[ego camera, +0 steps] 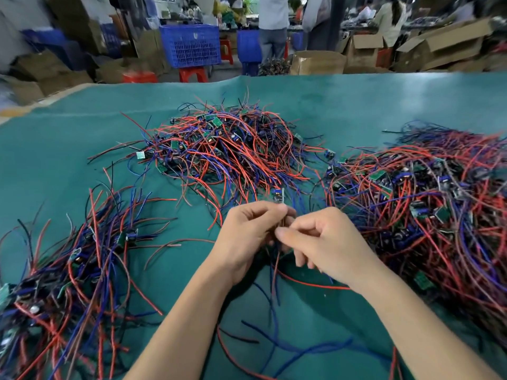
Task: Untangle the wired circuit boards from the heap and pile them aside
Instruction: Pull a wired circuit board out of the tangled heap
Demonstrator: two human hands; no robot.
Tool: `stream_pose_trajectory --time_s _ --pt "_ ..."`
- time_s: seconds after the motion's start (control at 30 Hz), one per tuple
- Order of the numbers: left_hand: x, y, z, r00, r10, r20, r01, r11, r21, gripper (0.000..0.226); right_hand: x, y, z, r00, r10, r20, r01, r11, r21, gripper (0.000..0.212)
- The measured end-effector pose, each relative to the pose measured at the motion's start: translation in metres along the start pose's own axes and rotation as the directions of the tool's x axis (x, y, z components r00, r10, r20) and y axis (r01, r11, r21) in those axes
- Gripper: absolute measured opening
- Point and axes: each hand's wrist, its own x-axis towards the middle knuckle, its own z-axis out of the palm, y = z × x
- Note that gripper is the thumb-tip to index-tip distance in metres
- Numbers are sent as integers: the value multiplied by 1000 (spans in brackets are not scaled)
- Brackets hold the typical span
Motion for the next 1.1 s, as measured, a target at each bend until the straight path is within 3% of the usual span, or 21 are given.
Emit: stream_pose_trajectory --time_s 0.07,0.13,0.23,0.37,0.63,0.9,1.07,1.1 --pt "0 -1 0 1000 18 -5 -18 1000 10 22 2 3 1 990 -50 -128 49 999 -11 33" --pt "-1 0 0 999 33 -1 -33 998 49 18 6 5 -3 965 -23 -261 62 988 142 23" --pt "-2 2 1 996 35 81 -45 992 117 14 8 7 -7 972 12 -234 66 944 324 16" --pt "-2 0 0 991 21 134 -47 980 193 24 6 7 -4 978 -58 -199 115 949 292 3" --pt "-3 2 2 978 2 207 -28 992 126 13 9 3 -13 869 -111 -483 247 942 228 4" --pt "-4 1 2 962 -14 272 -38 982 185 14 10 7 -52 656 -72 -751 319 928 190 11" --pt "-3 -2 -2 975 -2 223 -69 949 308 14 -11 4 -106 416 122 -901 322 907 272 9" --pt "-3 -2 -2 976 -3 218 -65 950 305 14 -19 4 -122 448 144 -882 289 910 296 14"
